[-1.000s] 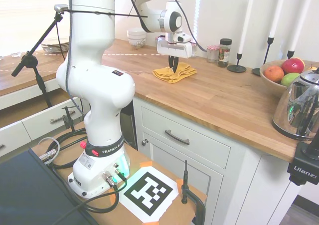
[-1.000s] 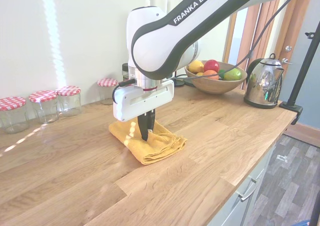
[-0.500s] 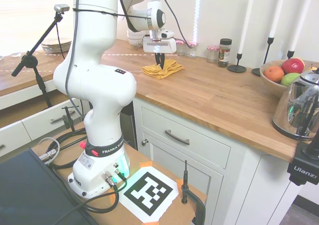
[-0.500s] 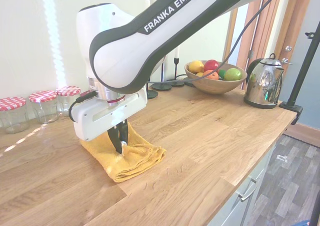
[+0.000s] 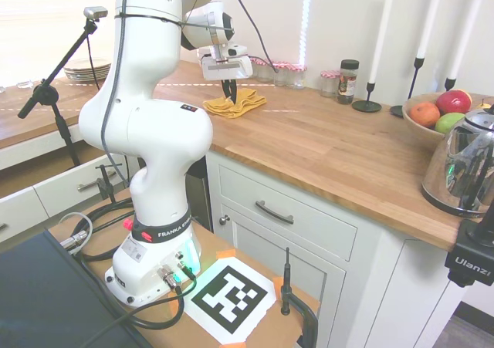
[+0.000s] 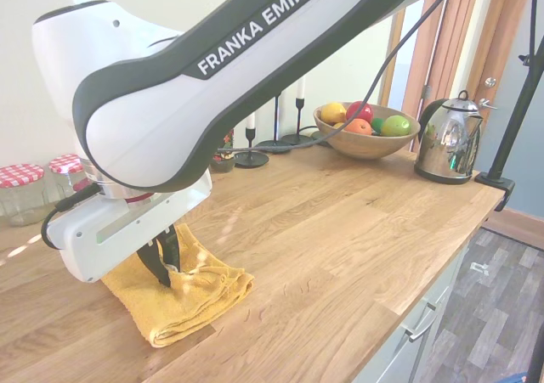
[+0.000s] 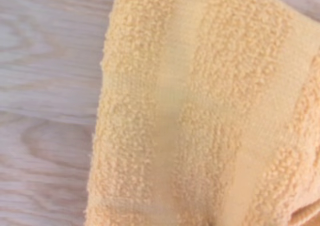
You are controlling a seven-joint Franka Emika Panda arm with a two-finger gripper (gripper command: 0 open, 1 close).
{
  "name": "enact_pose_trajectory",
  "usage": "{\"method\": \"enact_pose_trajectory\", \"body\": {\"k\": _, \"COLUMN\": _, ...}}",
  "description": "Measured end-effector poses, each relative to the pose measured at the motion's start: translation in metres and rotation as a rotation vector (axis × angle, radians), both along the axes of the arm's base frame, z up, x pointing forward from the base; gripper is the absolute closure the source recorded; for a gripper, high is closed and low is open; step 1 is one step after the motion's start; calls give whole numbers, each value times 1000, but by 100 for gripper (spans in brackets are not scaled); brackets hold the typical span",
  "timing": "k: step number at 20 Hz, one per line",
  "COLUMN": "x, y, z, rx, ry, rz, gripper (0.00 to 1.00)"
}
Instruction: Wipe the counter
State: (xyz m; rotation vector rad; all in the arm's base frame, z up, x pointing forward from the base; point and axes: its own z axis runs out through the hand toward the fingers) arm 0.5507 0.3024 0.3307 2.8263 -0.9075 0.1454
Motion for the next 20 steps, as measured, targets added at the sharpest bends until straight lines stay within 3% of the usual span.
{"method": "enact_pose_trajectory", "body": {"k": 20, "x": -2, "y": 3, "z": 6, "rx": 7, "ry": -5, "rz": -7, "gripper": 0}}
